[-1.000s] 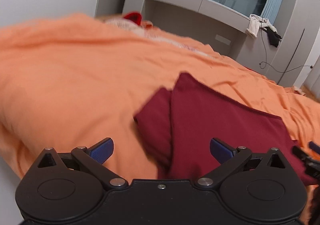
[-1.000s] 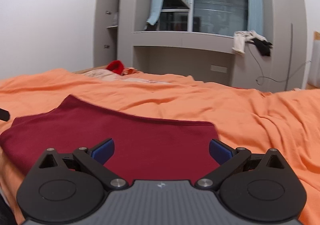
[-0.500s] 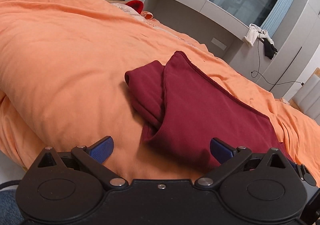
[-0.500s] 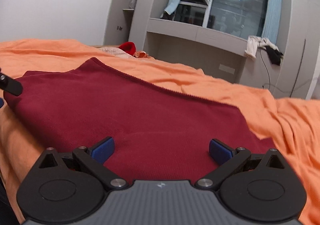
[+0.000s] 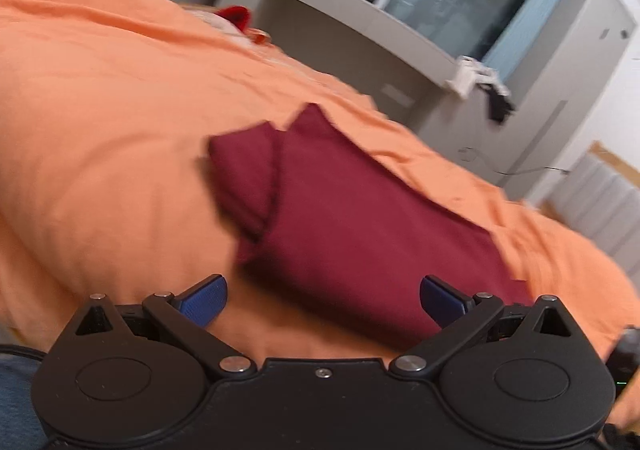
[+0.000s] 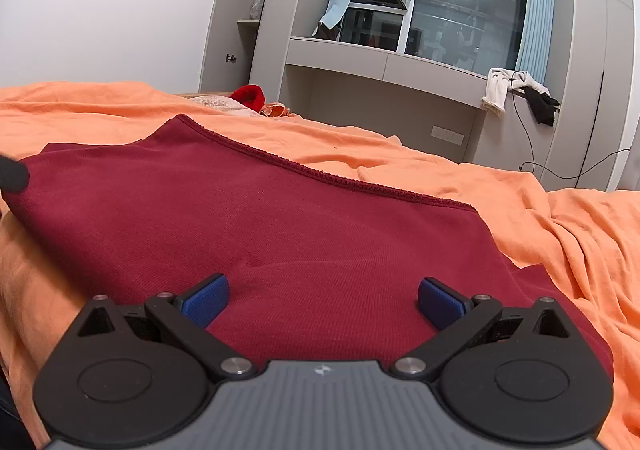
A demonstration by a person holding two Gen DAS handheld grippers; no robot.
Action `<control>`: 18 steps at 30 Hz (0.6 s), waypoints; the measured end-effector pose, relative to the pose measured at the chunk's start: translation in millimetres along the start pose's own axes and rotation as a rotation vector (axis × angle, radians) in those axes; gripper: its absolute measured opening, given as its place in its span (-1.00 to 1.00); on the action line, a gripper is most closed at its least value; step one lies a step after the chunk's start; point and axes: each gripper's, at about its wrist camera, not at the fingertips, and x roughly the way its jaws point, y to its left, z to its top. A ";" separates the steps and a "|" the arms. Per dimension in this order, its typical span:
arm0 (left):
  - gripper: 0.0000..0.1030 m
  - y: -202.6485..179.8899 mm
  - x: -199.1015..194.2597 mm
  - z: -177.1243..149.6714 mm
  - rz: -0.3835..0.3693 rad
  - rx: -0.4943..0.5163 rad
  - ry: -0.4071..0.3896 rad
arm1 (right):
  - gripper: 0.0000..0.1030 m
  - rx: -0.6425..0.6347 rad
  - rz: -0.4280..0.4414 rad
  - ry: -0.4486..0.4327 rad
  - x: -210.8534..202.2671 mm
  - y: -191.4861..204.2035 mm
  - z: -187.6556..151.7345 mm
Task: Fold small clothes
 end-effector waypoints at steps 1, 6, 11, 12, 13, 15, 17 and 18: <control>0.99 -1.4 3.3 0.2 -0.027 -0.006 0.015 | 1.00 0.001 0.000 0.000 0.3 0.0 -0.1; 0.98 -7.8 29.4 6.3 0.019 -0.070 0.042 | 1.00 0.003 -0.002 0.000 -0.1 -3.0 0.6; 0.97 -23.6 45.3 14.6 0.123 -0.091 0.022 | 1.00 0.016 -0.011 0.004 -0.9 -4.5 0.9; 0.97 -27.3 49.3 14.6 0.145 -0.079 0.027 | 1.00 0.020 -0.011 0.006 -1.0 -4.6 1.1; 0.92 -31.9 51.6 13.5 0.165 -0.058 0.023 | 1.00 0.022 -0.012 0.007 -1.9 -4.0 1.3; 0.74 -39.7 53.0 11.0 0.196 -0.022 0.002 | 1.00 0.022 -0.007 0.010 -3.1 -4.5 2.1; 0.40 -42.4 53.5 10.8 0.226 -0.002 -0.017 | 1.00 0.023 0.002 0.014 -5.0 -5.9 2.5; 0.08 -42.7 54.4 11.2 0.239 0.000 -0.022 | 1.00 0.027 0.007 0.017 -5.4 -6.9 3.3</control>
